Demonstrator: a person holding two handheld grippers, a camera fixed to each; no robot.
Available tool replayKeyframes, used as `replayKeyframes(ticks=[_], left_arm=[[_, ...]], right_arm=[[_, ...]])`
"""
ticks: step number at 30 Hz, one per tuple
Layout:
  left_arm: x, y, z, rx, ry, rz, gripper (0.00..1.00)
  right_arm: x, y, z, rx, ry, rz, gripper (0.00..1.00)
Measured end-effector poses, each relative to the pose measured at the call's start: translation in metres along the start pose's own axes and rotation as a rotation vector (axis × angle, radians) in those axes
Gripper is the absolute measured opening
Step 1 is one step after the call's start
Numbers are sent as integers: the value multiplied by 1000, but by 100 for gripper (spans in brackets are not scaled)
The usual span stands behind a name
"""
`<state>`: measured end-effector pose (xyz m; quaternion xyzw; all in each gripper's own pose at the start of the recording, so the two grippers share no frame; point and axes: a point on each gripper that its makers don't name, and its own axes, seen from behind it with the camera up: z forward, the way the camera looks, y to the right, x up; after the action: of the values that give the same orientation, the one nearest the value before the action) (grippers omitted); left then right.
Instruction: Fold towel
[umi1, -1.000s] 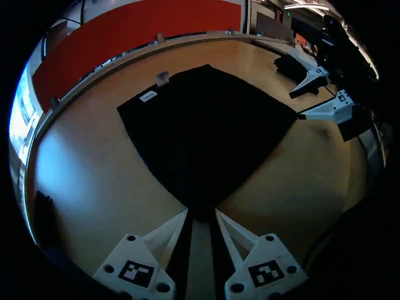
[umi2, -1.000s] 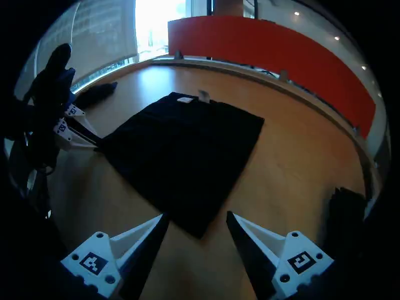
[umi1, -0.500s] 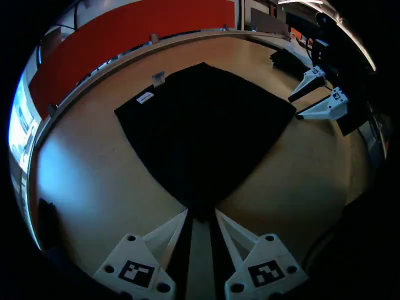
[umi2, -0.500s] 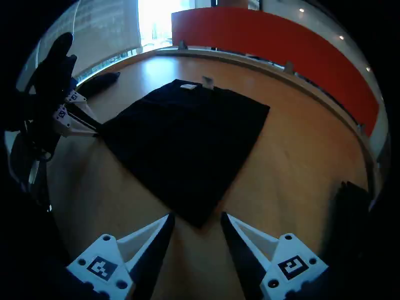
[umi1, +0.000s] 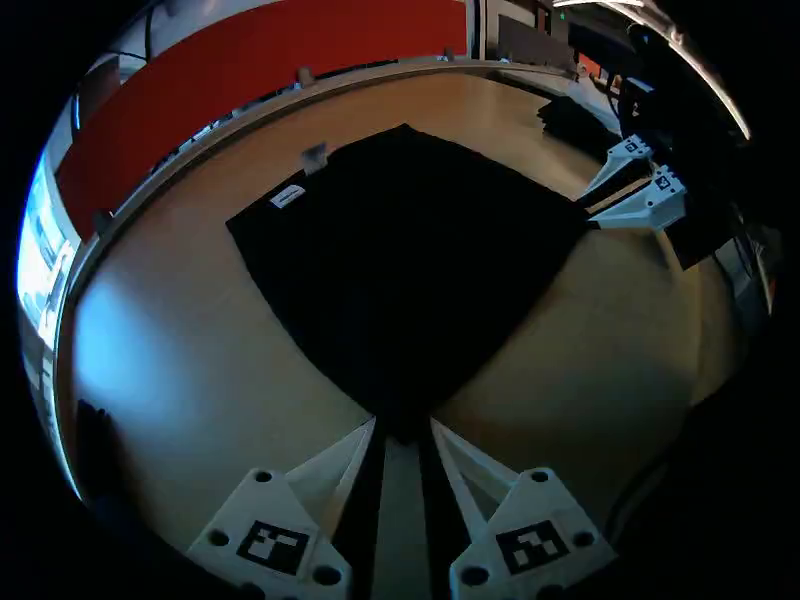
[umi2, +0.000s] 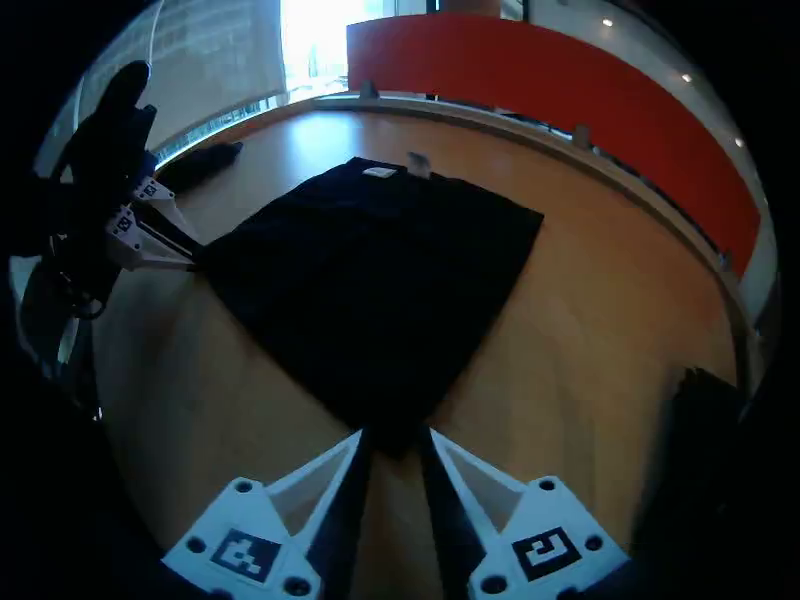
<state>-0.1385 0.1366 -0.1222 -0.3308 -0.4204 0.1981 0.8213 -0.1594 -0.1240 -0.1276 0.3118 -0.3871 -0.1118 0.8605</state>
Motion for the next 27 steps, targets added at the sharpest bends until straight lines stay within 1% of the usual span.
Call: replayKeyframes(ticks=[4, 8, 10, 16, 21, 27], left_arm=[[0, 0, 0, 1, 0, -1, 22], [-1, -2, 0, 7, -3, 1, 22], [-1, -3, -1, 8, -4, 0, 21], [-1, -4, -1, 7, -7, 7, 8], [2, -4, -2, 13, -3, 21, 8], [8, -6, -10, 21, 12, -16, 8]], right_arm=[[0, -2, 0, 6, -3, 6, 20], [2, -4, -1, 17, -3, 16, 16], [3, -5, -2, 22, 1, 19, 15], [7, -10, -4, 26, 9, 16, 13], [11, -12, -5, 21, 15, 21, 13], [24, -11, -14, 26, 47, 49, 13]])
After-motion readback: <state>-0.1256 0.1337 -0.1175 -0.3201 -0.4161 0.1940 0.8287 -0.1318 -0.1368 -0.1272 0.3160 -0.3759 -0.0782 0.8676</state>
